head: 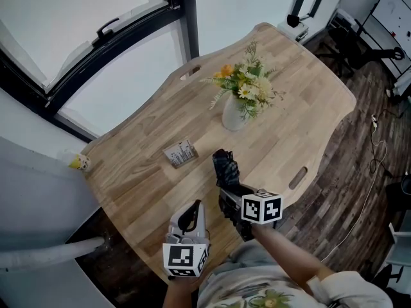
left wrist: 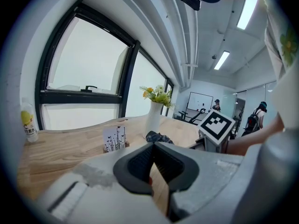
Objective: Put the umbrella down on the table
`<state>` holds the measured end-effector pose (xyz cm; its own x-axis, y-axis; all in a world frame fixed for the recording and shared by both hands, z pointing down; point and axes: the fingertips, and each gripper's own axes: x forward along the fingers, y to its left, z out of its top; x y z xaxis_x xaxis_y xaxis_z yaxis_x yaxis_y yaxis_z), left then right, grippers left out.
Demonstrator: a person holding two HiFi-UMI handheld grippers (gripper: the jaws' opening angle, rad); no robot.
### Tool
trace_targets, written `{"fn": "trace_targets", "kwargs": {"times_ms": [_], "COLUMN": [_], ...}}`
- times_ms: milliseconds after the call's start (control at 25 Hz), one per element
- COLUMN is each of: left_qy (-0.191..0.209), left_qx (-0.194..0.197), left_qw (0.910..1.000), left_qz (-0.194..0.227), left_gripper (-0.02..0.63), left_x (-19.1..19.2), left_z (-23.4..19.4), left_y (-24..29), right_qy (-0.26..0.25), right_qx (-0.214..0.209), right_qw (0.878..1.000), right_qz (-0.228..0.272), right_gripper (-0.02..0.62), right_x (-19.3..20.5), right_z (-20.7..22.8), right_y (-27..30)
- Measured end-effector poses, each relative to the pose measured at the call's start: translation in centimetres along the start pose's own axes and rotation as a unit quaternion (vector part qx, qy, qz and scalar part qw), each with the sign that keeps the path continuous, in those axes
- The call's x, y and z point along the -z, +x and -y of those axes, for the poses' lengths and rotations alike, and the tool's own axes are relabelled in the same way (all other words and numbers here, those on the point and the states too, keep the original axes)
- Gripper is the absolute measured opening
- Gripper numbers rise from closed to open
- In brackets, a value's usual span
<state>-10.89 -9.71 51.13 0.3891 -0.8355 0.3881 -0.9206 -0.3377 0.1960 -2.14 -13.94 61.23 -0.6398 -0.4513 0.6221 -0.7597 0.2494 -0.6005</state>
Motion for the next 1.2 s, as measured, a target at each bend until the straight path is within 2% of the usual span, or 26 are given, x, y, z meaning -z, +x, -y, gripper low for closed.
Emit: {"fn": "trace_targets", "kwargs": {"times_ms": [1200], "left_qy": [-0.004], "left_qx": [-0.002], "left_qw": [0.9999], "left_qz": [-0.012], "left_gripper": [0.005], "left_x": [1.0], "left_z": [-0.6], "left_y": [-0.3], "right_qy": [0.015], "right_qx": [0.045], "right_qw": [0.998], "right_qz": [-0.032], "right_gripper": [0.204], "right_x": [3.0], "right_z": [3.5], "right_y": [3.3]}}
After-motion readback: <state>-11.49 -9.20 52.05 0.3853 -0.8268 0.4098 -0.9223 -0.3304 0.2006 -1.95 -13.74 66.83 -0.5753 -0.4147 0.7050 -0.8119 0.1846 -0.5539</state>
